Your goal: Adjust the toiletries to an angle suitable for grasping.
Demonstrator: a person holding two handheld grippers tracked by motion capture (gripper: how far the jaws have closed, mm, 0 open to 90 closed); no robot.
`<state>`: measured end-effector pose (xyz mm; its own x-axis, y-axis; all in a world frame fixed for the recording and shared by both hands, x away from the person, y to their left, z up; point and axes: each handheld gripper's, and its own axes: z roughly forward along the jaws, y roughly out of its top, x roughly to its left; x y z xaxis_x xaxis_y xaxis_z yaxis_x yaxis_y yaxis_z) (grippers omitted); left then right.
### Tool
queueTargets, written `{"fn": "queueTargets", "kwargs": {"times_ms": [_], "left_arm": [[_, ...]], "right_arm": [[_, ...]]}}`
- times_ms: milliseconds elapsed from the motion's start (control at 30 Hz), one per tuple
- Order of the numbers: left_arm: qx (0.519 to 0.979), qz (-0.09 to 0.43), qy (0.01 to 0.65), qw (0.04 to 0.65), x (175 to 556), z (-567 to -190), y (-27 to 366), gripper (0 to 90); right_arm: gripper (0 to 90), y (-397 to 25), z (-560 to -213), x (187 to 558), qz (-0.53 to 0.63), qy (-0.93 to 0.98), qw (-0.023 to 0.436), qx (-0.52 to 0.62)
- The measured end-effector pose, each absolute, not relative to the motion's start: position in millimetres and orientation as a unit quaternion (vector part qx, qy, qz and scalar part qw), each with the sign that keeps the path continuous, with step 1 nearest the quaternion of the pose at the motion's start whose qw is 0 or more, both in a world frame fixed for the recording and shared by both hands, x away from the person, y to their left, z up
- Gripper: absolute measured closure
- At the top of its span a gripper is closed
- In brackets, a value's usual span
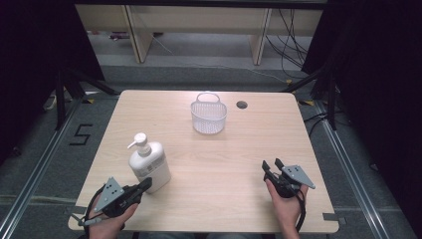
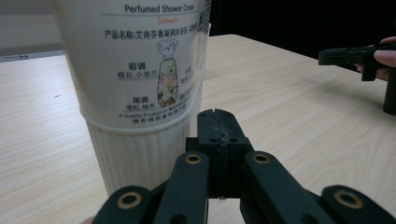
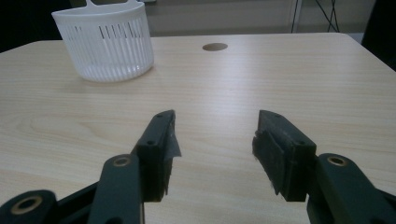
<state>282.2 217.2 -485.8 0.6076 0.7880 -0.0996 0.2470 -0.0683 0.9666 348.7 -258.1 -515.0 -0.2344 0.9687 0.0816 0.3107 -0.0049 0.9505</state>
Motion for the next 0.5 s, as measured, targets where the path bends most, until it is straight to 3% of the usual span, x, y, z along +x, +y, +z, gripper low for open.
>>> {"fn": "queueTargets", "kwargs": {"times_ms": [500], "left_arm": [[0.690,0.253,0.396,0.550,295,-491,227,89.3]], "right_arm": [[47.6,-257,-513,347,0.479,0.618,0.323,0.533]]}}
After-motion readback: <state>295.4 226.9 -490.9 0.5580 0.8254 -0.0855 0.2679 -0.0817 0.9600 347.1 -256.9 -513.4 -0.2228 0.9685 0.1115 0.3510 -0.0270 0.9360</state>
